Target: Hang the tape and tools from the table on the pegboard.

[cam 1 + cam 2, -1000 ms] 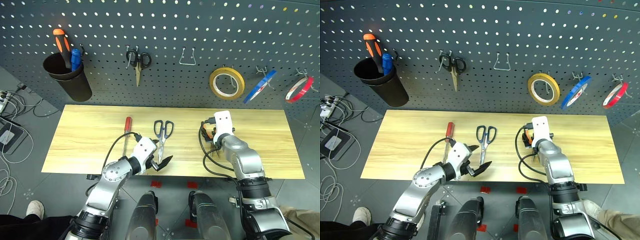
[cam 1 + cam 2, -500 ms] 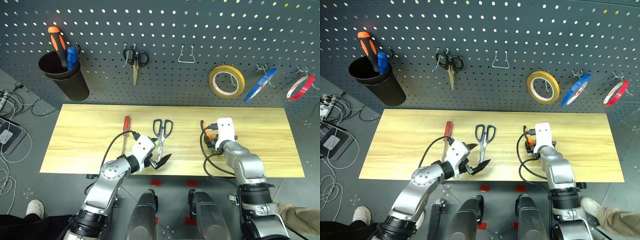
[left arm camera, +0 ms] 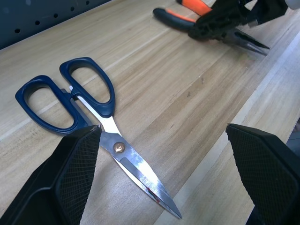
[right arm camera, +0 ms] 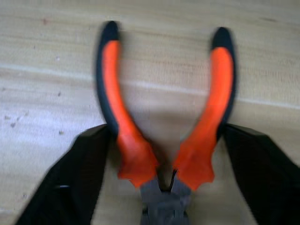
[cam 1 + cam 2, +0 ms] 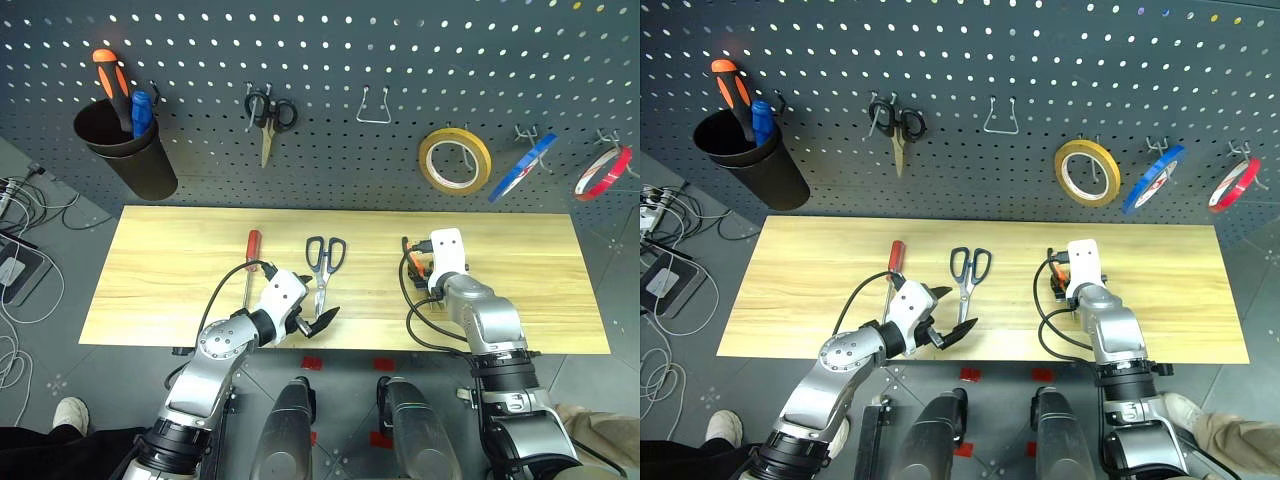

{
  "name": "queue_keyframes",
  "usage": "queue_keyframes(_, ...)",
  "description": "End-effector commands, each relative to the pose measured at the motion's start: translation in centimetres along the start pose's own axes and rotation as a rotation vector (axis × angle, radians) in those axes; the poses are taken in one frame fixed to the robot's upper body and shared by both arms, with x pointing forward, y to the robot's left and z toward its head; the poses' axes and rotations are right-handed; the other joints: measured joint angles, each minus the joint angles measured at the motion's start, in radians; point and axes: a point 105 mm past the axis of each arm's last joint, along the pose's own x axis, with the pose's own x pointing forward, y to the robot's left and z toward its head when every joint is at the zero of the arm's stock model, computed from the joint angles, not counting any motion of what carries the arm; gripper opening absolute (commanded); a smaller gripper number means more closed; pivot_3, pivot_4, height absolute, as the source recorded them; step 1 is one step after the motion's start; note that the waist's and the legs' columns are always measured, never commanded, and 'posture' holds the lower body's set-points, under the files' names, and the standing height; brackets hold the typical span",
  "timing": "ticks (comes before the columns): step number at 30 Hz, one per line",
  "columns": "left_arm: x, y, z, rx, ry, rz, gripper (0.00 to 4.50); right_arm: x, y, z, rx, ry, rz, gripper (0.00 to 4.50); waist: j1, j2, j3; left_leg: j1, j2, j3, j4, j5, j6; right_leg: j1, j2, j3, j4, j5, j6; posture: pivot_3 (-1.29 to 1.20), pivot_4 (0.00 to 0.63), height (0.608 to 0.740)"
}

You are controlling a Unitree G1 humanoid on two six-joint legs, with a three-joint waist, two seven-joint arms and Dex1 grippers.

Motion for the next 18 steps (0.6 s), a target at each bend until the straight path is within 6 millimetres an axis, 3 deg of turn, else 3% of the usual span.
queue_keyframes(1, -0.1, -0.3, 0.6, 0.009, -0.027, -0.011, 4.5, 0.0, -0.6, -0.4, -0.005, 0.007, -0.017, 2.52, 0.001, 0.0, 0.002, 0.0, 0.0, 0.0, 0.0, 0.0, 0.0, 0.0, 0.0, 0.0, 0.0, 0.0, 0.0, 0.19, 0.436, 0.74)
queue_keyframes(2, 0.0, -0.2, 0.6, 0.01, -0.028, -0.011, 4.5, 0.0, -0.7, -0.4, -0.009, 0.007, -0.017, 2.36, 0.002, 0.0, 0.002, 0.0, 0.0, 0.0, 0.0, 0.0, 0.0, 0.0, 0.0, 0.0, 0.0, 0.0, 0.0, 0.19, 0.436, 0.74)
queue_keyframes(8, 0.0, -0.2, 0.7, 0.013, -0.03, -0.012, 4.5, -0.2, -0.7, -0.5, -0.039, 0.011, -0.008, 2.34, 0.003, 0.0, 0.004, 0.0, 0.0, 0.0, 0.0, 0.0, 0.0, 0.0, 0.0, 0.0, 0.0, 0.0, 0.0, 0.19, 0.437, 0.74)
queue_keyframes(18, 0.6, -0.9, 1.1, 0.011, -0.049, -0.04, 4.5, -1.6, -0.5, -1.7, -0.242, 0.07, 0.174, 2.34, 0.007, 0.0, 0.004, -0.001, 0.0, 0.0, 0.0, 0.0, 0.0, 0.0, 0.0, -0.001, -0.001, 0.0, 0.0, 0.16, 0.414, 0.74)
